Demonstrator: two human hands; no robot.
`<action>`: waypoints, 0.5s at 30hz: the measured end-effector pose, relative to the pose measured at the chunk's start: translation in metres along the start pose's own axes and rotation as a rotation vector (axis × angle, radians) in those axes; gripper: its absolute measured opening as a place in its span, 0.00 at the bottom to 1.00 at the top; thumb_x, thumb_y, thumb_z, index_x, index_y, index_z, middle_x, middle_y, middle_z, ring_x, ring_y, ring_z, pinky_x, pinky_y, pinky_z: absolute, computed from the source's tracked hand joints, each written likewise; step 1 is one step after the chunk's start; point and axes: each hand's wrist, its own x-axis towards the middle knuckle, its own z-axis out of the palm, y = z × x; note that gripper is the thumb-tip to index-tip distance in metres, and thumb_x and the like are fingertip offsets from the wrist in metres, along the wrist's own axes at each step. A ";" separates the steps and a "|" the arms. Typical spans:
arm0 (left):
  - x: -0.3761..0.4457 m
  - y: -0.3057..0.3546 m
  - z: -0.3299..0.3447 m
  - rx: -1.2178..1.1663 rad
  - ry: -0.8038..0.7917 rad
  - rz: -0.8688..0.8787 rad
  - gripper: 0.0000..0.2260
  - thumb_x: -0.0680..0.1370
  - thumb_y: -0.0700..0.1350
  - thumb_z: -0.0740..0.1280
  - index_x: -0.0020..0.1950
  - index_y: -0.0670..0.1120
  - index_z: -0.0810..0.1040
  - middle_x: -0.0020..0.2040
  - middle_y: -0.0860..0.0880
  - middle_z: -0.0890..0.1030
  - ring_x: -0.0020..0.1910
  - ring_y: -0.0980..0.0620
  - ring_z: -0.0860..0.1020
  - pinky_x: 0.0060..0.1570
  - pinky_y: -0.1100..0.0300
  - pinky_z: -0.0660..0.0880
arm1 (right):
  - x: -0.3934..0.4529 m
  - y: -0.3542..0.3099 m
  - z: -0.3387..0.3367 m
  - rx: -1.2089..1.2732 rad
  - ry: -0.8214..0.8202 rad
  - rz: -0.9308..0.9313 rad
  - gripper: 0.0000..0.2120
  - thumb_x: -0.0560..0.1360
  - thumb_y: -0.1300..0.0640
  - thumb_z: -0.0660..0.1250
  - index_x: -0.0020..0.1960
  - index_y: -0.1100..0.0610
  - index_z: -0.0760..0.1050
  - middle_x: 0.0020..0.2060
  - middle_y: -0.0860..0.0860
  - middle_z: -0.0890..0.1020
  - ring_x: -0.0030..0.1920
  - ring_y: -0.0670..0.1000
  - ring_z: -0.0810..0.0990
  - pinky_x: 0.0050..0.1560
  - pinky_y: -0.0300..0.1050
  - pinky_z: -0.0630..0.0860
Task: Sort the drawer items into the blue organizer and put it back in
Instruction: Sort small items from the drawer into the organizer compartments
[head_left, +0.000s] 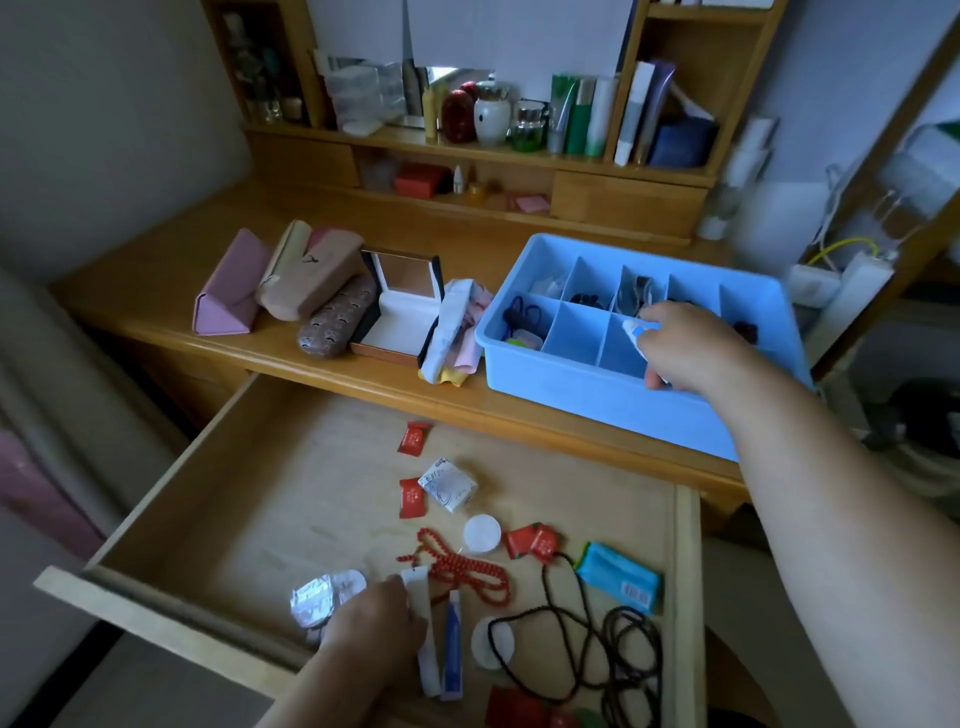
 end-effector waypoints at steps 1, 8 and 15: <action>0.000 0.002 -0.002 -0.031 -0.018 -0.009 0.19 0.77 0.55 0.61 0.64 0.47 0.70 0.60 0.47 0.78 0.60 0.48 0.77 0.54 0.59 0.72 | 0.004 0.000 0.005 -0.014 0.026 0.000 0.16 0.77 0.58 0.54 0.64 0.55 0.69 0.43 0.57 0.82 0.37 0.54 0.77 0.34 0.42 0.68; -0.005 0.015 -0.009 -0.127 -0.153 0.022 0.20 0.77 0.61 0.60 0.57 0.47 0.77 0.55 0.46 0.81 0.52 0.50 0.79 0.52 0.59 0.76 | -0.019 0.006 0.033 0.053 0.444 -0.136 0.19 0.74 0.52 0.63 0.64 0.54 0.71 0.51 0.57 0.80 0.53 0.61 0.78 0.47 0.48 0.71; -0.015 0.023 -0.030 -0.831 -0.046 0.205 0.10 0.79 0.46 0.64 0.43 0.40 0.76 0.30 0.49 0.80 0.27 0.52 0.77 0.32 0.57 0.74 | -0.099 0.015 0.098 0.292 0.111 -0.521 0.06 0.73 0.51 0.66 0.47 0.50 0.79 0.35 0.44 0.79 0.33 0.40 0.75 0.36 0.40 0.73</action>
